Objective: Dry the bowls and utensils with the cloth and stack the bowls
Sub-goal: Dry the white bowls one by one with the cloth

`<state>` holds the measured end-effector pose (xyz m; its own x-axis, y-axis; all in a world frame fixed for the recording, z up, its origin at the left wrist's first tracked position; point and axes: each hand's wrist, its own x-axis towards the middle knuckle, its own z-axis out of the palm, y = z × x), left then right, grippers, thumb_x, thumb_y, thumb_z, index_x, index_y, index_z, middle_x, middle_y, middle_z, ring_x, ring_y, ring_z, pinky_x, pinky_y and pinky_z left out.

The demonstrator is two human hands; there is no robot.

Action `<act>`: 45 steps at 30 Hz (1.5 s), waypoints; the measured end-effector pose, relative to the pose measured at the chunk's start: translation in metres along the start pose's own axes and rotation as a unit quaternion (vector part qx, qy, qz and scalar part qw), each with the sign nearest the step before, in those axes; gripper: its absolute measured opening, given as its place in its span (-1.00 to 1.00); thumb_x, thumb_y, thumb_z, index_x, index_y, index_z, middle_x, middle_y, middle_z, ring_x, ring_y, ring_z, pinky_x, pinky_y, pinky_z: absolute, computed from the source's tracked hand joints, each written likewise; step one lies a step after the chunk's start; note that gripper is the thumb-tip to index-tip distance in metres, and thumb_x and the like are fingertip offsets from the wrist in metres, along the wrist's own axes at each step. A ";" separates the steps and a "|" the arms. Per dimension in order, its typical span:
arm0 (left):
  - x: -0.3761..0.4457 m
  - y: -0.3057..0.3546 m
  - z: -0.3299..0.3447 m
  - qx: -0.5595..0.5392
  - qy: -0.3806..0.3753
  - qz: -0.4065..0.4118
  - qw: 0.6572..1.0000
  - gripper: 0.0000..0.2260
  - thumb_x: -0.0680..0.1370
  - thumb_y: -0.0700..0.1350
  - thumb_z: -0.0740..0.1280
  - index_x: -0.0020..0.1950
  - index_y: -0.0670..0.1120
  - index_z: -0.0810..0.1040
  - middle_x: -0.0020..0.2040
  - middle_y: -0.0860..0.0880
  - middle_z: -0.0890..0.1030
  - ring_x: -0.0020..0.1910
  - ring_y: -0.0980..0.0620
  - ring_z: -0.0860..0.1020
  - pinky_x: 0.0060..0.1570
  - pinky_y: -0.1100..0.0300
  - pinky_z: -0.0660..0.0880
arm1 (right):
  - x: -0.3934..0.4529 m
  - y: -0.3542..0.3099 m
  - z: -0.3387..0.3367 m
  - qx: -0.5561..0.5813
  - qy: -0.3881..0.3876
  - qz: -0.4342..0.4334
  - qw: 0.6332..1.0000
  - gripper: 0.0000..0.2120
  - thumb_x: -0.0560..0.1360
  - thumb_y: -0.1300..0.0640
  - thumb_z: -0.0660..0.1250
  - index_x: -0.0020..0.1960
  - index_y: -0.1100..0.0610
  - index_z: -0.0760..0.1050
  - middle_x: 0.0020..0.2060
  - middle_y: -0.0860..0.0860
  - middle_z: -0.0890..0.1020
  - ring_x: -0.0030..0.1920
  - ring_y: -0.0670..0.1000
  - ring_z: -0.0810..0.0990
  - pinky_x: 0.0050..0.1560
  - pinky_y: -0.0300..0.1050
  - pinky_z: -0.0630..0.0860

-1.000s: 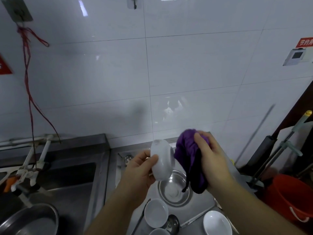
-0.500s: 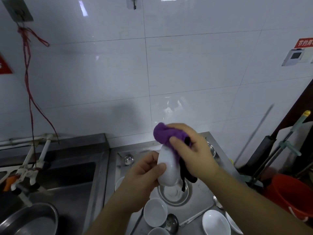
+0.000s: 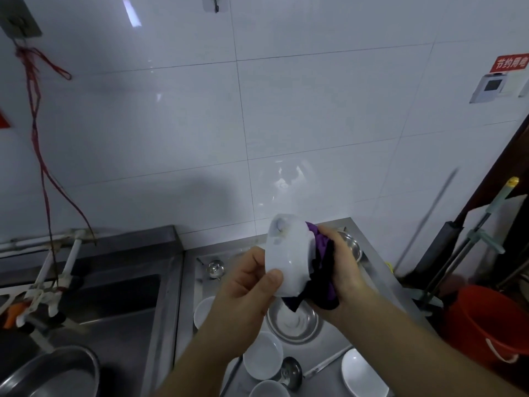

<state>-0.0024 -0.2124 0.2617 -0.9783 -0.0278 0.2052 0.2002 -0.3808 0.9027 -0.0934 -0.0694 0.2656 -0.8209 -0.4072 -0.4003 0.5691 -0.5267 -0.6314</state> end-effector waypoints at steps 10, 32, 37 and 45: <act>0.014 0.029 -0.013 -0.062 0.012 -0.164 0.984 -0.72 0.52 -0.08 0.42 0.18 -0.13 0.76 0.16 -0.26 0.73 0.06 -0.18 0.75 -0.08 0.02 0.70 | -0.007 -0.038 0.003 -0.176 0.011 0.020 0.984 -0.51 0.44 -0.18 0.50 0.18 0.18 0.73 0.06 0.25 0.74 -0.07 0.19 0.71 -0.05 0.04 0.70; 0.013 0.013 -0.001 0.049 0.029 -0.042 0.997 -0.71 0.52 0.02 0.46 0.24 0.10 0.71 0.17 -0.14 0.73 0.13 -0.18 0.72 0.06 0.01 0.68 | -0.008 -0.026 0.013 -0.032 0.028 0.031 0.999 -0.65 0.57 -0.12 0.35 0.16 0.13 0.63 -0.01 0.18 0.64 -0.02 0.18 0.60 0.01 0.07 0.58; 0.015 0.008 0.001 0.038 0.005 -0.047 0.998 -0.73 0.60 -0.03 0.43 0.29 -0.02 0.68 0.21 -0.22 0.71 0.18 -0.24 0.70 0.11 0.01 0.66 | -0.004 -0.017 0.014 -0.045 0.075 0.003 0.996 -0.70 0.60 -0.13 0.33 0.13 0.08 0.63 0.01 0.19 0.63 0.00 0.22 0.58 0.01 0.11 0.51; 0.022 0.000 0.012 0.153 0.071 -0.037 0.985 -0.83 0.69 -0.21 0.33 0.26 -0.14 0.63 0.09 -0.14 0.75 0.13 -0.11 0.72 0.15 0.03 0.64 | -0.010 0.000 0.024 -0.111 0.093 -0.133 0.980 -0.76 0.60 -0.06 0.42 0.08 0.09 0.71 -0.04 0.12 0.78 -0.08 0.18 0.78 -0.15 0.01 0.72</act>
<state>-0.0234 -0.2017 0.2706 -0.9840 -0.1481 0.0989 0.1131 -0.0907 0.9894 -0.0838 -0.0831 0.2854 -0.9451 -0.1226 -0.3028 0.3260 -0.4124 -0.8506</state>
